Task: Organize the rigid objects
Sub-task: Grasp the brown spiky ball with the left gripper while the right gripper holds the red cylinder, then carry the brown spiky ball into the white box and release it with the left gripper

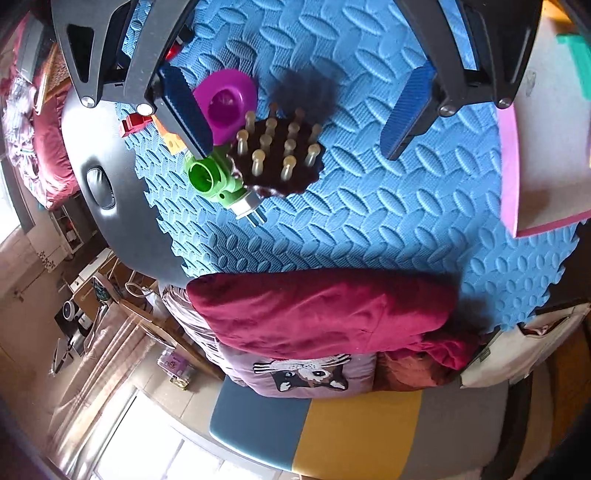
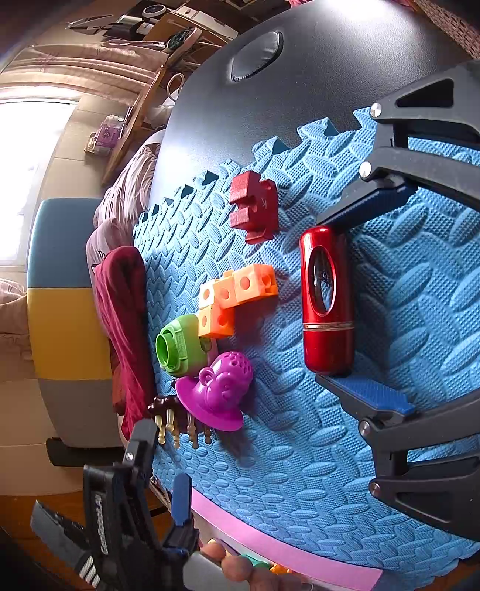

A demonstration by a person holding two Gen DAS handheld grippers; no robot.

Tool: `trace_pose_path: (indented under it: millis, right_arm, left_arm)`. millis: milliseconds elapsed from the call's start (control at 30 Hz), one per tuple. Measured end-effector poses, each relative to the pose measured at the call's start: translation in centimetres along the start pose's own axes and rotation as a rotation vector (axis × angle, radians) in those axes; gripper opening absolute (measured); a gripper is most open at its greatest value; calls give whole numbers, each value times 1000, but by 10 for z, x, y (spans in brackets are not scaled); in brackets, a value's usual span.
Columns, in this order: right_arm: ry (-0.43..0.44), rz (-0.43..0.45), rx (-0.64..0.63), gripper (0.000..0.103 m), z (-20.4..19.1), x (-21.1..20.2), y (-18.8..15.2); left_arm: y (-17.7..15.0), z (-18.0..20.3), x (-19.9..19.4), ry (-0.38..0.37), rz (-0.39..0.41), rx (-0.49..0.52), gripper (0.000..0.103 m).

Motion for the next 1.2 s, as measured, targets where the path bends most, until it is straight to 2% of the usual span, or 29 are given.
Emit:
trace_pose_path:
  millis: [200, 233, 300, 467, 667, 867, 1200]
  right_arm:
    - [0, 1, 0, 76, 0, 0, 0]
    - [1, 1, 0, 76, 0, 0, 0]
    - [2, 1, 0, 76, 0, 0, 0]
    - [3, 1, -2, 76, 0, 1, 0]
    - [5, -3, -3, 77, 0, 1, 0]
    - [5, -6, -7, 77, 0, 3, 0]
    - [6, -18, -10, 78, 1, 7, 2]
  left_arm:
    - [1, -2, 22, -25, -31, -20, 90]
    - [-1, -1, 27, -32, -40, -21, 85]
    - [-6, -1, 34, -77, -61, -29, 68]
    - [-10, 6, 30, -64, -13, 23, 66]
    - [-19, 2, 2, 19, 44, 86, 66]
    - [-33, -7, -43, 107, 106, 122, 66]
    - [-52, -24, -108, 186, 179, 99, 66]
Point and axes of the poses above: each gripper's, at about its wrist camera, not at the fingertips, and x roughly the way its jaws point, z to its right, y to its top, the point moved 4 cm from there along x, roughly the way its jaws point, and after that the axes turned 11 degrees about z, right-handed, at the moved point
